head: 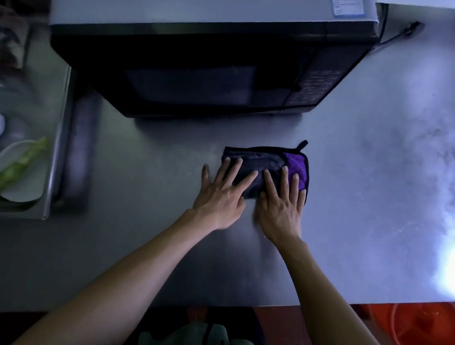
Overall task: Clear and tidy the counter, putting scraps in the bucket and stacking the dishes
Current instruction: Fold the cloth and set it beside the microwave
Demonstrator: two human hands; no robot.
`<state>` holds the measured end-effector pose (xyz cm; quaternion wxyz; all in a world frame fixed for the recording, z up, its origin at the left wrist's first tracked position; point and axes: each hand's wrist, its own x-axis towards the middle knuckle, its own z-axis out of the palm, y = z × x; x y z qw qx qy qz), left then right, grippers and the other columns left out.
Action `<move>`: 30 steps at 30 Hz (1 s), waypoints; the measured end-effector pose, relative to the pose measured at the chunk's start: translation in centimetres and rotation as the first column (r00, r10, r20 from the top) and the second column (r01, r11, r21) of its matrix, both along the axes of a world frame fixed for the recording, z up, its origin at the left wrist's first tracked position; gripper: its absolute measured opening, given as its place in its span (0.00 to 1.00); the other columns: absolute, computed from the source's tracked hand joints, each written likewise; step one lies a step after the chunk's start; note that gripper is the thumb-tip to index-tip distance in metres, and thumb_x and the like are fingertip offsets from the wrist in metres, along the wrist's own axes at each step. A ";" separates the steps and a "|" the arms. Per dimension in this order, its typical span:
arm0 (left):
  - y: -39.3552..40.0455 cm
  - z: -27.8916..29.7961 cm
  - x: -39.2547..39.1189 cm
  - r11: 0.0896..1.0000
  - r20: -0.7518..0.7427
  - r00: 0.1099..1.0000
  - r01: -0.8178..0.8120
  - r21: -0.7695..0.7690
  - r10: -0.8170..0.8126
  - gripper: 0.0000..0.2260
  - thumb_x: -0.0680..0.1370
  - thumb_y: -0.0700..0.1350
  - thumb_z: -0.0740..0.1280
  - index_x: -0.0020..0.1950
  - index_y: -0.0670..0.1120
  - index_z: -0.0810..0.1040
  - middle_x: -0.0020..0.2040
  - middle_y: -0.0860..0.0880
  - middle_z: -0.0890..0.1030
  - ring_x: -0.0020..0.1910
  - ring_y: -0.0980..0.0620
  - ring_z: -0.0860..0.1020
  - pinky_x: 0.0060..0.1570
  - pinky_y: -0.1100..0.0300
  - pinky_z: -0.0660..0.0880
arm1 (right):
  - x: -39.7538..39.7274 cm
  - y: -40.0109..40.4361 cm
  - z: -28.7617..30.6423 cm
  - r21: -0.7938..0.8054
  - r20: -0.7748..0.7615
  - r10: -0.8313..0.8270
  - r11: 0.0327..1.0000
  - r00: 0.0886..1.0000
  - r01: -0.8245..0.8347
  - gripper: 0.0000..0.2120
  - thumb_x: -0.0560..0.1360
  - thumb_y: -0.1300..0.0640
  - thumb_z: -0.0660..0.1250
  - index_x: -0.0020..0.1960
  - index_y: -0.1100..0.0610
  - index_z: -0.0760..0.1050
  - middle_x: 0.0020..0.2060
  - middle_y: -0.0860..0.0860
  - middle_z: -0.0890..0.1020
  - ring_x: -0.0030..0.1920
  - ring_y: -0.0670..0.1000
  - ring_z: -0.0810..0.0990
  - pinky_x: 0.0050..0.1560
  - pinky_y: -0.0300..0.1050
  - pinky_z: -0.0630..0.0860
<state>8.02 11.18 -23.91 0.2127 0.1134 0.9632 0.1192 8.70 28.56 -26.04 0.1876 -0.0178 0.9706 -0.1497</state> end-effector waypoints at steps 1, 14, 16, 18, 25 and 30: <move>-1.1 -0.1 0.6 1.000 -0.009 1.000 -0.012 0.003 0.012 0.31 0.81 0.52 0.56 0.80 0.60 0.44 0.81 0.49 0.41 0.80 0.43 0.40 0.71 0.30 0.46 | 0.5 -1.1 0.0 0.002 -0.002 0.010 1.000 1.000 -0.010 0.26 0.85 0.46 0.47 0.81 0.40 0.43 0.81 0.50 0.39 0.80 0.57 0.35 0.79 0.60 0.39; -18.6 -1.0 6.2 0.964 -0.094 0.965 -0.254 -0.074 0.247 0.29 0.81 0.55 0.56 0.79 0.60 0.48 0.81 0.48 0.47 0.80 0.45 0.47 0.67 0.30 0.56 | 1.8 -18.5 0.5 -0.004 0.030 0.287 0.958 0.958 -0.287 0.26 0.84 0.44 0.45 0.81 0.42 0.45 0.81 0.52 0.41 0.80 0.59 0.36 0.78 0.62 0.39; -20.8 -0.9 6.0 0.955 -0.096 0.954 -0.291 -0.062 0.284 0.28 0.81 0.55 0.56 0.79 0.59 0.50 0.82 0.48 0.48 0.80 0.46 0.48 0.68 0.29 0.55 | 1.4 -20.8 0.6 -0.002 0.039 0.317 0.948 0.948 -0.317 0.26 0.84 0.44 0.46 0.81 0.43 0.44 0.81 0.52 0.40 0.80 0.59 0.35 0.78 0.62 0.39; -22.6 -0.8 5.3 0.944 -0.076 0.943 -0.328 -0.029 0.325 0.26 0.82 0.54 0.55 0.79 0.59 0.51 0.81 0.49 0.48 0.80 0.47 0.46 0.69 0.28 0.53 | 0.8 -22.6 0.6 -0.009 0.045 0.332 0.943 0.942 -0.332 0.27 0.84 0.44 0.45 0.81 0.43 0.43 0.81 0.52 0.39 0.79 0.59 0.35 0.78 0.63 0.38; -25.5 -0.9 2.5 0.941 -0.115 0.934 -0.339 0.011 0.338 0.26 0.82 0.51 0.57 0.79 0.57 0.54 0.81 0.49 0.49 0.80 0.45 0.45 0.70 0.28 0.51 | -2.2 -26.2 0.7 -0.024 0.051 0.298 0.955 0.953 -0.297 0.26 0.85 0.44 0.46 0.81 0.42 0.44 0.81 0.51 0.39 0.80 0.58 0.36 0.78 0.62 0.39; -26.5 -1.0 -0.4 0.942 -0.119 0.935 -0.335 0.023 0.335 0.26 0.82 0.51 0.57 0.79 0.58 0.53 0.81 0.50 0.48 0.80 0.46 0.45 0.69 0.27 0.50 | -4.8 -26.9 0.7 -0.024 0.053 0.292 0.957 0.955 -0.291 0.26 0.85 0.44 0.47 0.81 0.41 0.44 0.81 0.51 0.39 0.80 0.58 0.36 0.78 0.61 0.38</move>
